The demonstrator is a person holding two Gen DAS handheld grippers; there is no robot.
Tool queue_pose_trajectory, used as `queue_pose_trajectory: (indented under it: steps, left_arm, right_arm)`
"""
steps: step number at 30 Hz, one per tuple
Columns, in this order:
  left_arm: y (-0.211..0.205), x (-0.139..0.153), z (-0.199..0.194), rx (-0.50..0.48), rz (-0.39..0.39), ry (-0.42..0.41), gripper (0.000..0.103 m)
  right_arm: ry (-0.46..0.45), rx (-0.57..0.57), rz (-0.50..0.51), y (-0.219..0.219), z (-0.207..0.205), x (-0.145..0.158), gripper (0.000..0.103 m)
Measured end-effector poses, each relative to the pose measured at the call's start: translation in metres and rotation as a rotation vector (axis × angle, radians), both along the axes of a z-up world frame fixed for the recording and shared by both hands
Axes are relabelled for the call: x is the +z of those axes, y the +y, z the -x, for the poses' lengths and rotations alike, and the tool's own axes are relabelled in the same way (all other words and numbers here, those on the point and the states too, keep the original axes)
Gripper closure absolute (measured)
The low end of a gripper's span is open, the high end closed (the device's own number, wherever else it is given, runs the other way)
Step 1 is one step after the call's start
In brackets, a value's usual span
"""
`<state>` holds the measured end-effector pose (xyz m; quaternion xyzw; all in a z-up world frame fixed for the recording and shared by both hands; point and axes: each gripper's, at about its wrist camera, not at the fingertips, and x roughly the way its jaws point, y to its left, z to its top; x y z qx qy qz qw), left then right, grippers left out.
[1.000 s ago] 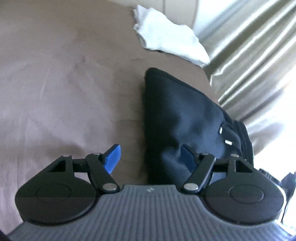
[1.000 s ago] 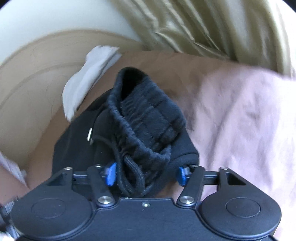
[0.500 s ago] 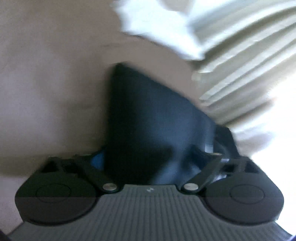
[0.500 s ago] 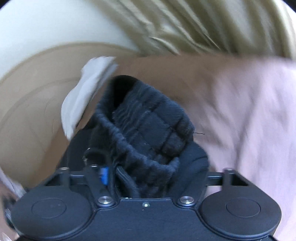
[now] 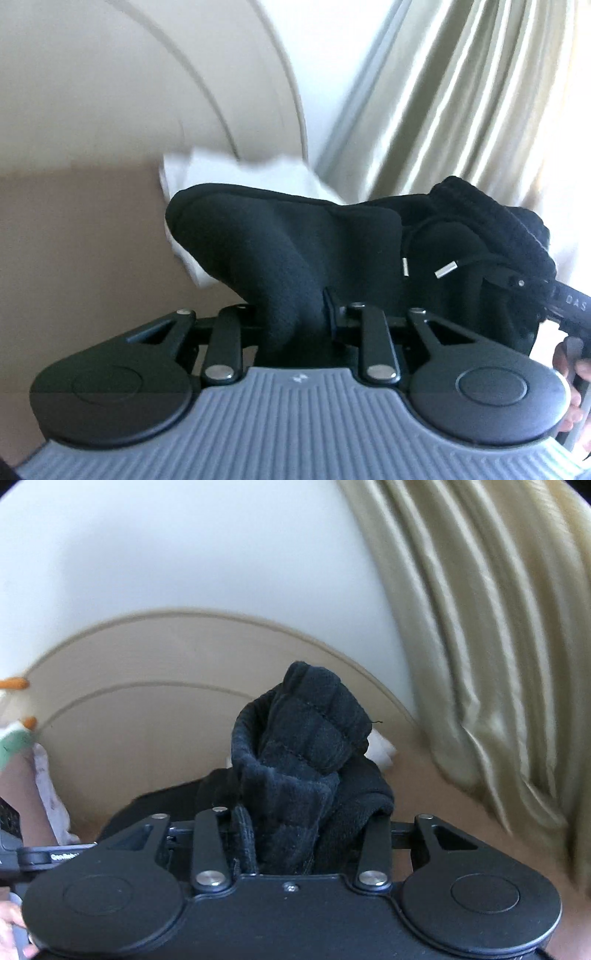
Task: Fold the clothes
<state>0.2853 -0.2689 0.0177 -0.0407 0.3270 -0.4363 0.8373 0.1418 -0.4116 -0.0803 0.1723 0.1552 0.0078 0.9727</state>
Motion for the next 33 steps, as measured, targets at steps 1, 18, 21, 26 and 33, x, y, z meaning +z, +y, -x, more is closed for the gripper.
queue_pose_trajectory:
  steps: [1,18,21,26,33]
  left_arm:
    - [-0.004,0.013,-0.011,0.013,-0.005,-0.022,0.079]
    - [-0.078,-0.046,-0.213,0.281,-0.404,-0.01,0.009]
    - [-0.06,-0.063,-0.215,0.256,-0.312,0.025,0.009]
    - [-0.058,-0.069,-0.212,0.243,-0.264,-0.011,0.009]
    - [-0.086,-0.077,-0.216,0.193,-0.377,-0.055,0.015]
  right_arm:
    - [-0.019,0.007,-0.013,-0.005,-0.021,0.006,0.058]
    - [0.045,-0.189,-0.488,-0.111,-0.261,-0.126,0.03]
    - [0.032,-0.221,-0.203,-0.085,-0.247,-0.095,0.031]
    - [-0.078,-0.373,0.293,-0.016,-0.229,-0.048,0.031]
    - [-0.068,-0.382,0.476,0.03,-0.265,-0.042,0.05]
